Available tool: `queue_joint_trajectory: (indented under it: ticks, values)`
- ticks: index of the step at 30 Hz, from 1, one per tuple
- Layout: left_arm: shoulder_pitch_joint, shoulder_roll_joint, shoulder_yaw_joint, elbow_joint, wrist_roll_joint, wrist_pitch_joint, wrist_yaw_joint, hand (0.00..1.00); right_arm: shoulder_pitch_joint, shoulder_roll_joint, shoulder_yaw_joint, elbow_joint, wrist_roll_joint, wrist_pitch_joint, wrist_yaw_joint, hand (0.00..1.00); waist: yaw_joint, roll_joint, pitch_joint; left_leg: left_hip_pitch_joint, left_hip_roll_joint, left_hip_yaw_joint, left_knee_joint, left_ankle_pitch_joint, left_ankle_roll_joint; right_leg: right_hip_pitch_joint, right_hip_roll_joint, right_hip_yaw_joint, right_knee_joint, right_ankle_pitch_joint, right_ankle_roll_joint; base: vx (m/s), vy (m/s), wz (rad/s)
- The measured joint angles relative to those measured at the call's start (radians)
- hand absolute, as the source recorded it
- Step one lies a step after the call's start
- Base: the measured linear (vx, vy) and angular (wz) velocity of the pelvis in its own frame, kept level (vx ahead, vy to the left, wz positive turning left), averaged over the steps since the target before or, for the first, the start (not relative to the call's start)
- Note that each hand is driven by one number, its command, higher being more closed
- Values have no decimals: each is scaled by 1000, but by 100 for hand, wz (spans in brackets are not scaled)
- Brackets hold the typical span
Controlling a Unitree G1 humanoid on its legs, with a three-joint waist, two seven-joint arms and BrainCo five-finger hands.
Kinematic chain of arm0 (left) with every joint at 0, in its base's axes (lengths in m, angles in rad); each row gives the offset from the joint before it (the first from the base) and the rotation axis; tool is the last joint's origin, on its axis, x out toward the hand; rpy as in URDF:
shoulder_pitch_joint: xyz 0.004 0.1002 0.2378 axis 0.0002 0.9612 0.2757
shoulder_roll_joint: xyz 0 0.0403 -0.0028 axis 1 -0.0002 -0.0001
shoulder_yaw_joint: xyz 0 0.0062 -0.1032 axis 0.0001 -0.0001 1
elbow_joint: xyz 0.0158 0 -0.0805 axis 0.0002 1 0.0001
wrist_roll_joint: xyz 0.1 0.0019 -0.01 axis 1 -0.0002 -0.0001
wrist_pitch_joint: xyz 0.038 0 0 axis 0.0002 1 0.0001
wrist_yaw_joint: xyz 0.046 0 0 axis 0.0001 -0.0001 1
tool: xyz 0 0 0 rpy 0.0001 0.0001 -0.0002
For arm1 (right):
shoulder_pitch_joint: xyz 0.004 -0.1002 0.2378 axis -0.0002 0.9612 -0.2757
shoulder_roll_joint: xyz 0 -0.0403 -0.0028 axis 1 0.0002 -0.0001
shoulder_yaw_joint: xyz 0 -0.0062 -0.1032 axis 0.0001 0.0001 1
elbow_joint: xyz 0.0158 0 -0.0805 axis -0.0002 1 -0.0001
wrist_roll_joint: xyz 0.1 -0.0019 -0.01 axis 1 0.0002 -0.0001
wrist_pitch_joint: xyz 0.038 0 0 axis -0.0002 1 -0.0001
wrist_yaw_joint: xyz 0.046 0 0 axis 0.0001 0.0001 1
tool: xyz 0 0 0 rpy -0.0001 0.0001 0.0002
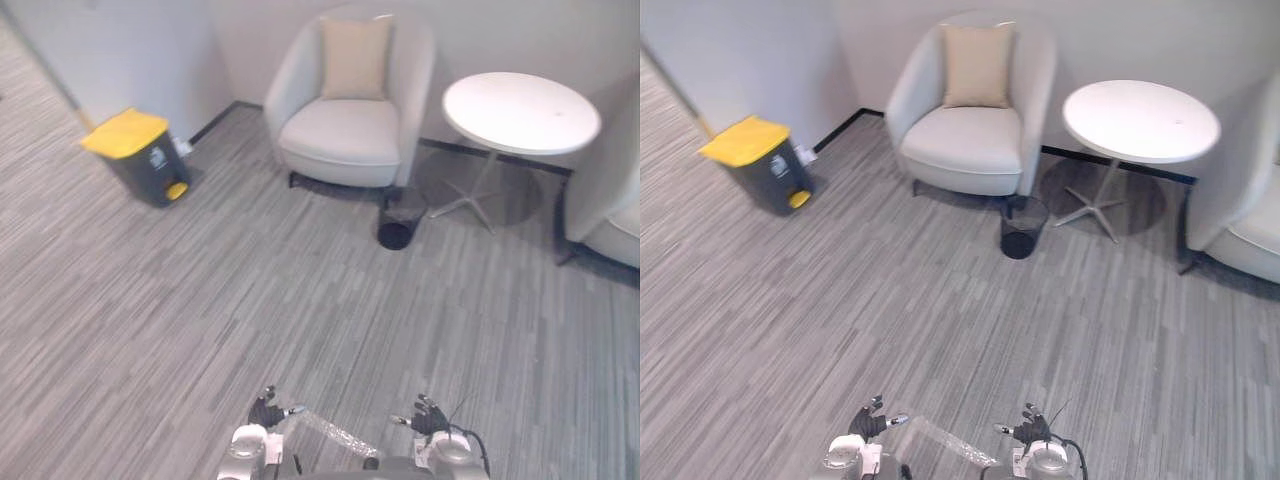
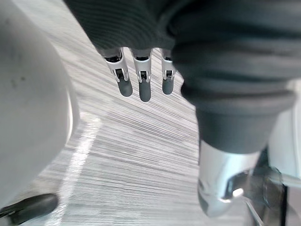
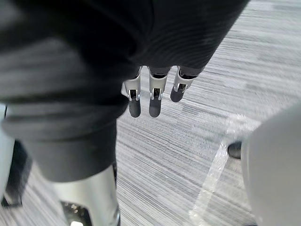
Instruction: Organize the slippers on the shoe rack
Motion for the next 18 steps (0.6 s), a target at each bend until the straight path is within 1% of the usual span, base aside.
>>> queue_joint_trajectory:
  ticks: [1,2,3,4,5,7,10,12,13,14,15,16,17,18]
  values:
    - [6,-6,-6,3,-1,-2,-1,0,-1,-11,-2,1,0,-2,0,0,1,21,-3,-4,13,-11,-1,76,-14,0,14,20,7,-13,16,110,289,-87]
    - [3,7,1,7,0,0,0,0,-7,-6,-8,5,0,3,0,0,-5,12,-4,13,-4,26,4,43,1,13,-14,45,19,-26,33,112,288,-62]
    - [7,17,12,0,0,-1,3,0,9,7,-7,2,0,3,1,0,-2,-29,-15,39,-22,59,-21,44,9,12,-45,48,21,-33,46,115,272,-56]
    - [12,27,12,-4,0,-2,4,0,26,15,-7,2,0,3,1,0,1,-45,-25,45,-35,78,-35,43,16,4,-64,63,21,-39,55,99,215,-54]
    - [15,38,12,-4,0,-1,4,0,37,28,-7,2,0,3,3,0,4,-69,-40,53,-49,98,-55,40,23,-2,-80,81,17,-40,58,117,171,-45]
    - [18,41,12,-2,0,0,2,0,48,38,-8,4,0,5,3,0,3,-88,-53,75,-61,123,-91,46,36,0,-98,82,8,-34,68,171,127,-37]
    - [18,28,11,11,1,1,-1,0,57,39,-10,9,0,10,4,0,3,-91,-58,130,-66,167,-145,64,46,2,-102,98,11,-21,80,178,57,-41]
    - [17,22,11,23,0,2,-1,0,54,33,-10,9,0,10,4,0,0,-82,-58,166,-54,208,-168,65,46,-3,-93,117,30,-21,79,148,5,-49]
    - [16,20,11,25,0,2,-1,0,47,25,-9,16,0,11,6,0,0,-75,-60,183,-34,235,-177,65,46,-25,-77,123,64,-16,83,99,-43,-46]
    - [16,20,11,25,0,3,-1,0,43,22,-9,20,0,12,7,0,0,-71,-61,188,-25,243,-180,65,46,-39,-71,108,79,-10,93,139,-83,-65]
    - [19,20,13,26,-1,6,0,0,30,13,-8,35,0,12,7,0,7,-57,-68,205,4,280,-194,66,45,-70,-59,7,128,12,107,118,-63,-57]
    - [19,22,13,25,-2,7,0,0,28,9,-8,38,0,13,7,0,11,-54,-67,220,12,297,-201,66,44,-82,-62,-63,154,21,102,139,-56,-68]
    - [20,24,12,26,-2,11,0,0,34,8,-8,40,0,12,6,0,13,-53,-68,247,16,311,-201,66,44,-77,-77,-168,173,21,102,121,-23,-48]
    - [19,24,11,31,-2,14,0,0,37,6,-10,49,0,9,6,0,11,-48,-75,257,15,313,-197,67,44,-61,-77,-181,156,22,100,143,-27,-46]
